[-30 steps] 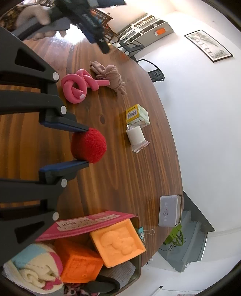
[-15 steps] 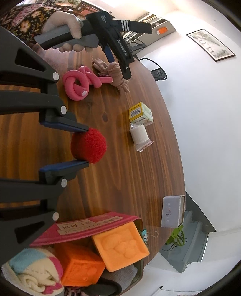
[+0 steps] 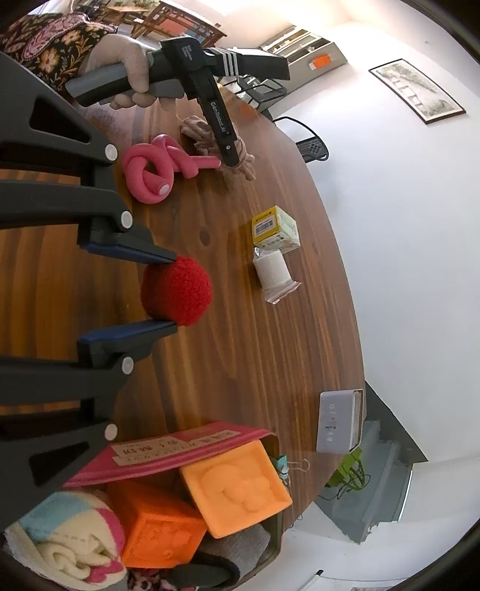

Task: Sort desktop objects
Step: 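Grasp the beige knotted sock with the left tool while the right tool holds the red ball, then carry the beige sock and red ball over the pink box with both tools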

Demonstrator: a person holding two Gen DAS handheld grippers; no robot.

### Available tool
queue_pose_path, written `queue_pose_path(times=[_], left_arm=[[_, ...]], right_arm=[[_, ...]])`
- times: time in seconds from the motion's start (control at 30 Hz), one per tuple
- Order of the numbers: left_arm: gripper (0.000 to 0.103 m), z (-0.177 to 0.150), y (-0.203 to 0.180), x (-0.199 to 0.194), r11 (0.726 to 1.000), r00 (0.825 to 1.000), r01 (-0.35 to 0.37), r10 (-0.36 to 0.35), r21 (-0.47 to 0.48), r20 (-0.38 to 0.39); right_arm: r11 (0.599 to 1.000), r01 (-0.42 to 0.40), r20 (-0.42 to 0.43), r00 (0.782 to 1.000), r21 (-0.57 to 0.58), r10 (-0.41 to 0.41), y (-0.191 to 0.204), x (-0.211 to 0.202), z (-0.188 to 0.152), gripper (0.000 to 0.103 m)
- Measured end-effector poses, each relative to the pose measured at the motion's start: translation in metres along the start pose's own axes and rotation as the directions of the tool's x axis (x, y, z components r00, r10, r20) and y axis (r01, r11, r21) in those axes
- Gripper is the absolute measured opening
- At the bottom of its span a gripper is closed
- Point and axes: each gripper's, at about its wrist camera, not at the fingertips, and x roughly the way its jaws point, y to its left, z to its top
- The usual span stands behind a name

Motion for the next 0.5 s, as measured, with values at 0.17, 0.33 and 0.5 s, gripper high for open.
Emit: queue_pose_path(times=[0.17,0.33,0.5], left_arm=[[0.066,0.004,-0.003,-0.025,1.000,0.997,-0.009,0.009,0.000,0.074],[0.066,0.004,-0.011,-0.041,1.000,0.994,-0.005,0.005,-0.002,0.109],[0.066,0.000,-0.030,-0.061,1.000,0.989,-0.004,0.000,0.030,0.149]], right_arm=[[1.000,-0.013,0.017,1.000,-0.002,0.013,0.002,-0.007,0.002,0.034],[1.000,-0.025,0.038,0.999,0.001,0.025,0.003,-0.015,0.004,0.034],[0.999,-0.036,0.070,0.997,0.012,0.035,0.001,-0.027,0.008,0.034]])
